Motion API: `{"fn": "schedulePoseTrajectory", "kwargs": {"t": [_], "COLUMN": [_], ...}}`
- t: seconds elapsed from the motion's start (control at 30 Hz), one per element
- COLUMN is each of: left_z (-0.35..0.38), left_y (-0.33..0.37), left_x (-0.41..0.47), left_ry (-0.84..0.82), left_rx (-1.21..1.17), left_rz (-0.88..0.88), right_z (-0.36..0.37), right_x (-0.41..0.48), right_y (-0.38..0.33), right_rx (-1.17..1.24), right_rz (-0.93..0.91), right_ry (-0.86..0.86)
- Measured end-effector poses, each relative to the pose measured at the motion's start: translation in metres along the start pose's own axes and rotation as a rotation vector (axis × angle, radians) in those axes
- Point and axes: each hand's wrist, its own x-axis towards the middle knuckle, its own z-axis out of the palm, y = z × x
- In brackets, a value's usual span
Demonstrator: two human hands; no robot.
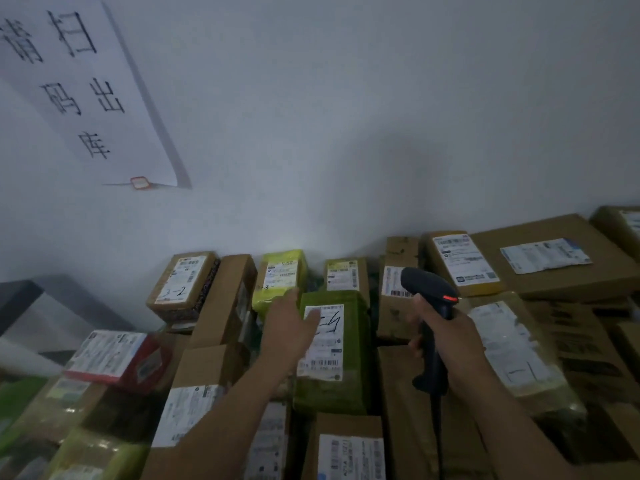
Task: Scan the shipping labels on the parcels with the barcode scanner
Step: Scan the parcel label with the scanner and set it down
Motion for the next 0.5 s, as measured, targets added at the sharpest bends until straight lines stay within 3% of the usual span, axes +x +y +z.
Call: {"fn": "schedulePoseTrajectory", "kwargs": {"t": [0.1, 0.17, 0.3, 0.5], "left_z": [0.026, 0.047, 0.084, 0.126], "left_y": [0.027, 0.041, 0.055, 0.047], "left_x": [0.038, 0.062, 0.107, 0.162], "left_ry": [0.053, 0.001, -0.134, -0.340], "left_rx": [0.136, 0.216, 0.423, 0.497], "left_rz": [0.141, 0.165, 0.059, -0.211], "right_z": [-0.007, -0.011, -0.011, -0.010], "right_x": [0.014, 0.022, 0.036, 0.056], "right_y": [0.006, 0.010, 0.016, 0.015], "right_rx": [0.076, 0.096, 0.130, 0.195], "right_rz": [0.035, 0.058, 0.066, 0.065], "right_ry": [0.015, 0.012, -0.006, -0.009]}}
